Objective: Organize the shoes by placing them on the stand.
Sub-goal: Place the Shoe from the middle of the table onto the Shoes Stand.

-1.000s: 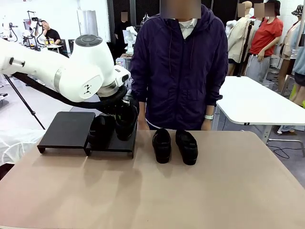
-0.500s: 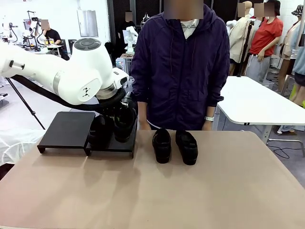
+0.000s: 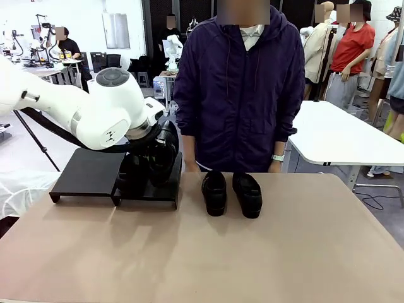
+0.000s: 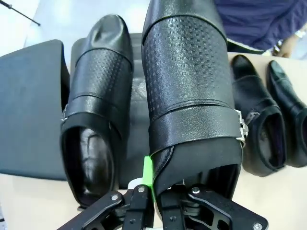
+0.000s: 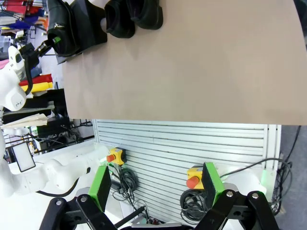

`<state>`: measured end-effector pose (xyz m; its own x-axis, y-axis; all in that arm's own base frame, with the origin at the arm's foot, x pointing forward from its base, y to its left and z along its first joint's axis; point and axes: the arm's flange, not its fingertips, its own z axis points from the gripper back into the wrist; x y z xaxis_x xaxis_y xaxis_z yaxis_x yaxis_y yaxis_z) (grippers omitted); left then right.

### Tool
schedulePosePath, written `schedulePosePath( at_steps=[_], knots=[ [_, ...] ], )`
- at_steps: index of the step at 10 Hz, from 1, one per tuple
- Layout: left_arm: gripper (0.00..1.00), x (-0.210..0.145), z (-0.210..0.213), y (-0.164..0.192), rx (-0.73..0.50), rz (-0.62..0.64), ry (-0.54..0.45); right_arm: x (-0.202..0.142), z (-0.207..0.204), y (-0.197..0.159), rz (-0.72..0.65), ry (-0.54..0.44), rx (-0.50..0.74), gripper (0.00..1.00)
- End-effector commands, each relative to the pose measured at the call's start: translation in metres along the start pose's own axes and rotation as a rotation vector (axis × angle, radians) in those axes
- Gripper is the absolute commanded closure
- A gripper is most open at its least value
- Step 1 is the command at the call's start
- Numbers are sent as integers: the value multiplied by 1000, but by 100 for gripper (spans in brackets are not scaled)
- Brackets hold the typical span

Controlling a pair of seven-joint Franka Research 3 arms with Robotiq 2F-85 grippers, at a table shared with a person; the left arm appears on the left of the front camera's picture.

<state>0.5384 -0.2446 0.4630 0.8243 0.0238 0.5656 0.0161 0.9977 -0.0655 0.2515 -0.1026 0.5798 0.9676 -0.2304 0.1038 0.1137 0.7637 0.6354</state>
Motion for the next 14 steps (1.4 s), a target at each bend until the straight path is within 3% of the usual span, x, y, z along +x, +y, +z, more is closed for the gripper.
schedulePosePath(
  at_steps=[1,8,9,10,11,14],
  knots=[
    [100,0,-16,-10,17,8,-31,1,2,0,22,1,35,0],
    [100,-6,-44,-4,57,8,-18,1,2,0,22,1,35,0],
    [73,-7,-45,-4,52,12,-24,1,2,0,22,1,35,0],
    [16,-7,-45,-5,53,12,-24,1,2,0,22,1,35,0],
    [0,-7,-45,-5,53,14,-25,1,2,0,22,1,35,0],
    [0,-7,-41,-5,50,15,-46,1,2,0,22,1,35,0]
  ],
)
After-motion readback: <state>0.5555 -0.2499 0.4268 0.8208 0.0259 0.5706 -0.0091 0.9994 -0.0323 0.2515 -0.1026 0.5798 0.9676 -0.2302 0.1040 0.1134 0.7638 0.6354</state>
